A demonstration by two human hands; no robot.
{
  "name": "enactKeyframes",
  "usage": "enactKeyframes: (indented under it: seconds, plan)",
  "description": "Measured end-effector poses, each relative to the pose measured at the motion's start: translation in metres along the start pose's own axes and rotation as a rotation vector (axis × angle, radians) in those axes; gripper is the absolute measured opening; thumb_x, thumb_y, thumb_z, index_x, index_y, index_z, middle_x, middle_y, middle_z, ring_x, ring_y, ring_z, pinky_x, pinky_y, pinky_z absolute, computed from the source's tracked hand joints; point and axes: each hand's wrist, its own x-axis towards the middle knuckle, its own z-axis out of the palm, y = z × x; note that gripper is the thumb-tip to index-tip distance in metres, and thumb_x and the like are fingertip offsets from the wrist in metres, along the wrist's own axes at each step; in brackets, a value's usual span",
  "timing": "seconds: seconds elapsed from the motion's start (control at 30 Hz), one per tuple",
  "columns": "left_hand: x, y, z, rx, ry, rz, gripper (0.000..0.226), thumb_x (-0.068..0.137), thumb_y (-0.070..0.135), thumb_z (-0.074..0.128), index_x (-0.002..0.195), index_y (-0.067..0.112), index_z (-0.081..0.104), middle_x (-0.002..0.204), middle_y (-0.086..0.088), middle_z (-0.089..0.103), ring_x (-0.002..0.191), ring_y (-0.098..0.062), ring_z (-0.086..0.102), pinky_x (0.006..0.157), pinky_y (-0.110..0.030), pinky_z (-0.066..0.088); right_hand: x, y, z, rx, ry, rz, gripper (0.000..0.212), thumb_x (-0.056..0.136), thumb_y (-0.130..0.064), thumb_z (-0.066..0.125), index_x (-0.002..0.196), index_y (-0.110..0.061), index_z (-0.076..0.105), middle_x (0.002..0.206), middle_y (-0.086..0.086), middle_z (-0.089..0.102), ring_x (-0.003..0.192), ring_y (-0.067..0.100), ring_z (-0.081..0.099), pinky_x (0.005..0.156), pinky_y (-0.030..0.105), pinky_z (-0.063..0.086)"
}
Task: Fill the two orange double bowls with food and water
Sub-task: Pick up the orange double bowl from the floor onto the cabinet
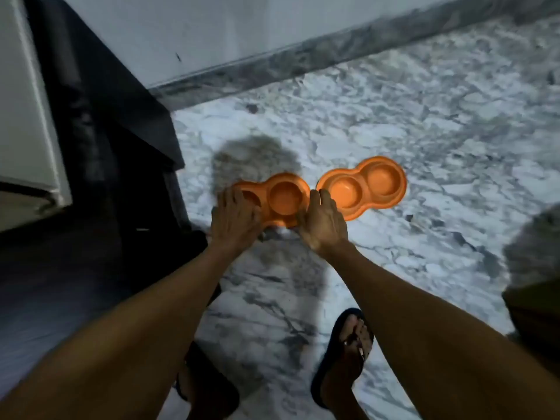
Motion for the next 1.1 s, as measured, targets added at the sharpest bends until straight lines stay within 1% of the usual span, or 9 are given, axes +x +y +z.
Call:
enactKeyframes:
  seconds: [0.07,0.13,0.33,0.47,0.57,0.63,0.83,0.93,1.1]
  plan:
    - [0.023,-0.007,0.033,-0.115,-0.037,-0.129,0.071,0.098,0.034,0.042,0.152,-0.001,0.013,0.159,-0.020,0.017,0.146,-0.036,0.017,0.114,-0.051,0.027,0.019,0.017,0.032,0.073,0.029,0.046,0.034,0.098,-0.024,0.047,0.120,0.001,0.049,0.123,0.022,0.048,0.111,0.044,0.051,0.078,0.046,0.044]
    - [0.045,-0.018,0.065,-0.223,-0.045,-0.281,0.071,0.099,0.034,0.043,0.153,0.001,0.012,0.161,-0.018,0.014,0.147,-0.035,0.018,0.115,-0.046,0.026,0.036,0.032,0.061,0.145,-0.012,0.146,0.036,0.100,-0.023,0.047,0.122,0.005,0.047,0.124,0.026,0.049,0.110,0.046,0.053,0.079,0.045,0.044]
    - [0.088,-0.049,0.127,-0.473,0.070,-0.653,0.069,0.094,0.036,0.057,0.142,-0.006,0.031,0.146,-0.024,0.037,0.130,-0.042,0.044,0.104,-0.045,0.039,0.082,0.044,0.118,0.525,-0.017,0.604,0.051,0.098,-0.035,0.050,0.131,0.003,0.041,0.134,0.026,0.052,0.124,0.042,0.051,0.094,0.042,0.043]
    - [0.096,-0.058,0.141,-0.583,0.089,-0.725,0.058,0.092,0.031,0.060,0.135,-0.004,0.043,0.141,-0.024,0.041,0.121,-0.043,0.052,0.100,-0.048,0.046,0.098,0.044,0.135,0.619,0.007,0.753,0.059,0.090,-0.041,0.059,0.131,0.000,0.048,0.130,0.020,0.058,0.118,0.038,0.057,0.092,0.039,0.046]
    - [0.098,-0.063,0.141,-0.607,0.113,-0.734,0.043,0.092,0.022,0.057,0.127,-0.003,0.051,0.138,-0.024,0.045,0.118,-0.040,0.053,0.094,-0.041,0.046,0.103,0.047,0.141,0.645,0.013,0.766,0.051,0.086,-0.039,0.063,0.120,-0.002,0.058,0.120,0.018,0.064,0.106,0.036,0.062,0.084,0.039,0.050]
    - [0.096,-0.063,0.137,-0.642,0.128,-0.750,0.039,0.089,0.019,0.057,0.121,-0.003,0.056,0.133,-0.026,0.049,0.111,-0.042,0.057,0.090,-0.043,0.050,0.099,0.046,0.136,0.683,0.021,0.792,0.047,0.084,-0.037,0.067,0.115,-0.003,0.061,0.116,0.016,0.065,0.104,0.036,0.063,0.085,0.039,0.053]
    - [0.056,-0.032,0.080,-0.661,0.156,-0.720,0.047,0.087,0.017,0.055,0.129,-0.004,0.050,0.137,-0.026,0.045,0.118,-0.040,0.050,0.093,-0.041,0.046,0.062,0.030,0.072,0.722,0.086,0.858,0.054,0.080,-0.043,0.071,0.116,-0.005,0.061,0.118,0.018,0.063,0.108,0.039,0.061,0.093,0.048,0.053]
    - [0.020,-0.001,0.021,-0.719,0.151,-0.705,0.050,0.091,0.016,0.053,0.137,0.000,0.042,0.144,-0.023,0.036,0.119,-0.040,0.050,0.094,-0.040,0.045,0.033,0.012,0.004,0.759,0.108,0.867,0.054,0.079,-0.046,0.071,0.112,-0.004,0.062,0.112,0.015,0.063,0.105,0.037,0.061,0.091,0.048,0.053]
    - [-0.054,0.059,-0.113,-0.802,0.211,-0.673,0.047,0.086,0.018,0.059,0.129,0.000,0.051,0.132,-0.024,0.050,0.110,-0.042,0.058,0.088,-0.042,0.049,-0.028,-0.037,-0.144,0.824,0.218,0.798,0.053,0.081,-0.040,0.070,0.118,-0.003,0.061,0.116,0.016,0.065,0.114,0.036,0.058,0.097,0.047,0.048]
